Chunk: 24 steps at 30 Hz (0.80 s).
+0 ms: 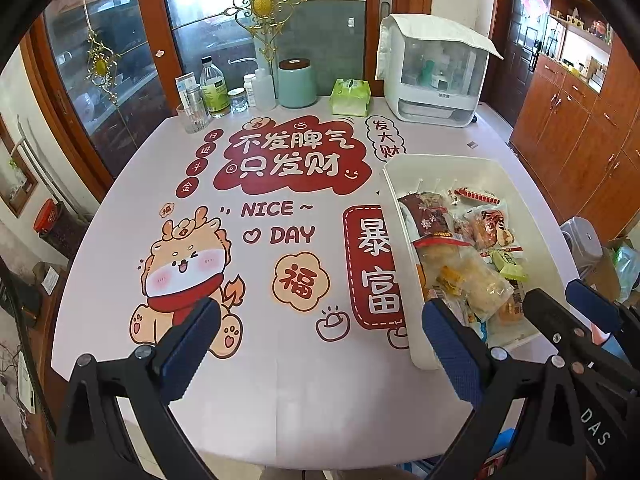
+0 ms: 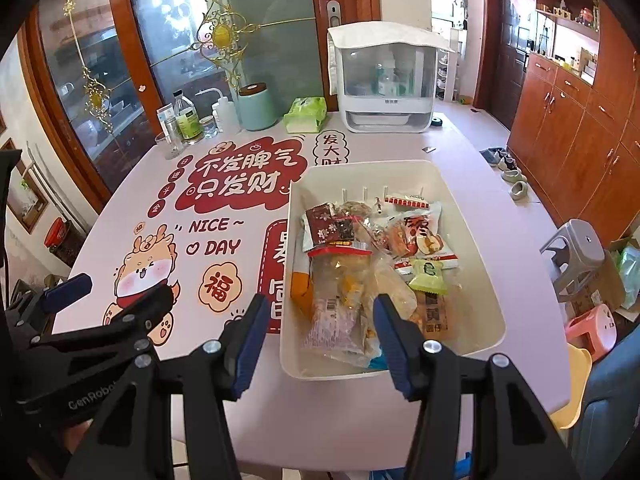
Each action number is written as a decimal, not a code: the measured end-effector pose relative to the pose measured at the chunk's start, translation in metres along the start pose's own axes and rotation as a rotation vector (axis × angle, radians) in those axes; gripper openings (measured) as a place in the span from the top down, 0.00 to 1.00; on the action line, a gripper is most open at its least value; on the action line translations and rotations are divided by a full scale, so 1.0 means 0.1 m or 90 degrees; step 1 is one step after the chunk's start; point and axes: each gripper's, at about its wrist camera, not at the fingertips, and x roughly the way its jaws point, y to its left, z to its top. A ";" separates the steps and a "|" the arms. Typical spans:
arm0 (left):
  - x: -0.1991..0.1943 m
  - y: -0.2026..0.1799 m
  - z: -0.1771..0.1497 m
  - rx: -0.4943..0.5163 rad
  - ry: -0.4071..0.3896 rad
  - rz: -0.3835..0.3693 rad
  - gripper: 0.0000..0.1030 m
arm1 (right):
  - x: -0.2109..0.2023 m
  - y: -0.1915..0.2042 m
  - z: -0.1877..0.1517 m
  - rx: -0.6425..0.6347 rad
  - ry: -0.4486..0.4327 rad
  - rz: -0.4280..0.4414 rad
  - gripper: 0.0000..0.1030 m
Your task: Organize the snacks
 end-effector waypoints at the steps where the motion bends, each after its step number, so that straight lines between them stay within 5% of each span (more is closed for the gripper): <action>1: 0.00 0.00 0.00 0.000 0.000 0.000 0.03 | 0.00 0.00 0.00 0.000 0.000 0.000 0.47; 24: 0.00 0.01 -0.02 -0.003 0.006 -0.010 0.03 | -0.04 0.02 -0.02 -0.004 -0.003 -0.005 0.47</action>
